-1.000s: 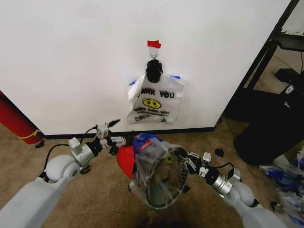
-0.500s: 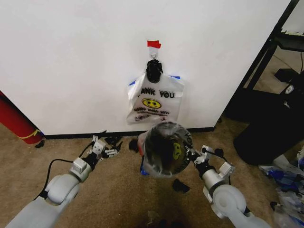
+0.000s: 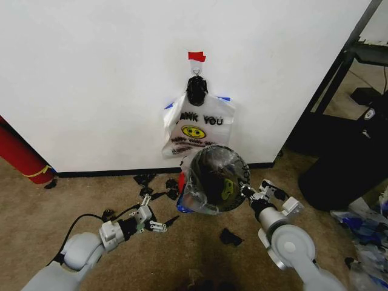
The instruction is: Pick up the garbage bag from the wall and place it over the trash bin.
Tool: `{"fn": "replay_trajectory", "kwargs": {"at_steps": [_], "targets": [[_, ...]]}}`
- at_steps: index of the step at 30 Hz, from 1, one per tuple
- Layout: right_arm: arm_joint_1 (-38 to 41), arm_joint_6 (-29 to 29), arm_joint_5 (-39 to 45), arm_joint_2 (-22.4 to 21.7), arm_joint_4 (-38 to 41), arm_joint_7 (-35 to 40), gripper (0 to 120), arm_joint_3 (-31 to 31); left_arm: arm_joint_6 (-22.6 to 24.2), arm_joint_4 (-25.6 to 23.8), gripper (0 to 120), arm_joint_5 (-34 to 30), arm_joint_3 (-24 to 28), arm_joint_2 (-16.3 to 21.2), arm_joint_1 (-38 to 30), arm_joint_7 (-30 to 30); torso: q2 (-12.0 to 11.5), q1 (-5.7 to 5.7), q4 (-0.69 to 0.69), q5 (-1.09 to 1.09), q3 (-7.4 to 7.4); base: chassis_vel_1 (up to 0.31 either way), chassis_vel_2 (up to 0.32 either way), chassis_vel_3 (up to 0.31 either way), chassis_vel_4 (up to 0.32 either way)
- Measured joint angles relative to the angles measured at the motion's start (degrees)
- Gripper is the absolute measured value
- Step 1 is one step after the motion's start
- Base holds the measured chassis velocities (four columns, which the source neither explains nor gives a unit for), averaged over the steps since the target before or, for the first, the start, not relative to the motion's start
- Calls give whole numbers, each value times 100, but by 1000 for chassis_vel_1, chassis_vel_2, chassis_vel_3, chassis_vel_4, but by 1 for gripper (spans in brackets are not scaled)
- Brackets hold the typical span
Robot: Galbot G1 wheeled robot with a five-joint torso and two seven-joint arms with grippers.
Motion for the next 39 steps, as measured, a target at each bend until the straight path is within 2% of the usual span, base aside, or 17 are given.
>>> {"fn": "replay_trajectory", "kwargs": {"at_steps": [4,10,15,20,24,26,30,31,33,36,37,39], "targets": [[-19,-11,-7,26,71,-13,0,-6,205,16,100,-148,30,-30,3,-251,0,0,0,0,0,0,0,0,0],[6,-78,3,138,247,34,0,-54,174,289,100,-55,32,-80,-40,-307,0,0,1,-1,0,0,0,0,0],[-96,-252,54,188,527,228,0,-103,-43,579,100,77,33,-122,-123,-402,0,0,0,-1,0,0,0,0,0],[-122,-333,-12,168,547,299,0,-125,-230,613,100,13,-1,-121,-113,-445,0,0,0,0,0,0,0,0,0],[-121,-334,-89,170,486,307,0,-123,-388,553,100,-144,-40,-100,-70,-169,0,0,0,0,0,0,0,0,0],[-110,-330,-115,181,428,324,0,-120,-511,546,100,-210,-99,-93,-53,216,0,0,0,0,0,0,0,0,0],[-46,-327,-115,276,322,486,0,-127,-793,674,100,-122,-332,-76,-104,1393,0,0,0,-1,0,0,0,0,0],[-46,-327,-115,276,322,486,0,-127,-793,674,100,-122,-332,-76,-104,1393,0,0,0,-1,0,0,0,0,0],[4,-345,-117,336,249,595,0,-152,-852,728,100,-135,-481,-64,-145,2011,0,0,0,-1,0,0,0,0,0],[59,-415,-132,424,125,712,0,-195,-752,743,100,-163,-1033,-113,-191,3097,0,0,0,-1,1,0,0,0,0],[78,-470,-133,451,95,802,0,-208,-691,740,100,-177,-1288,-163,-206,3289,0,0,0,-1,1,0,0,0,0],[106,-546,-134,478,76,948,0,-221,-664,737,100,-239,-1487,-203,-208,3334,0,0,0,0,0,0,0,0,0]]}}
